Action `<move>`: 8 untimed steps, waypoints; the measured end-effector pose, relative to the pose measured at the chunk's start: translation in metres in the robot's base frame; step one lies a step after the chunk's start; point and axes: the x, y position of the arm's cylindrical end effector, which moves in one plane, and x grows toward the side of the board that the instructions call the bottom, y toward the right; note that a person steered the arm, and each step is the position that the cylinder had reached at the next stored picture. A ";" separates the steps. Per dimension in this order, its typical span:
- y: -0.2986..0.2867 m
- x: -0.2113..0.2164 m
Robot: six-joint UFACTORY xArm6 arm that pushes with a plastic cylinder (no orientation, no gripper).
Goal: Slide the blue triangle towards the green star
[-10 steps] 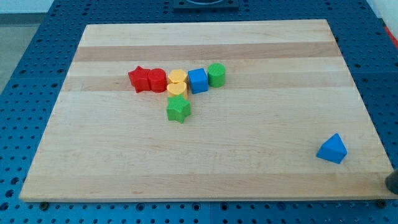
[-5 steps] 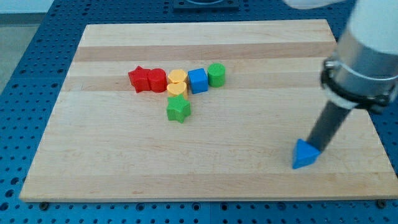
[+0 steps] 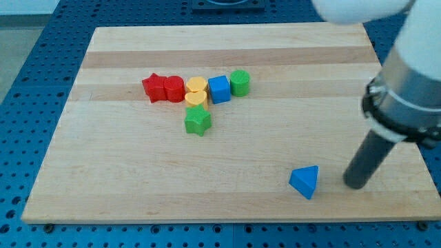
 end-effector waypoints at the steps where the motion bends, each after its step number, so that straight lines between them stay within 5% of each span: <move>1: -0.029 0.001; 5: -0.120 -0.001; 8: -0.192 -0.044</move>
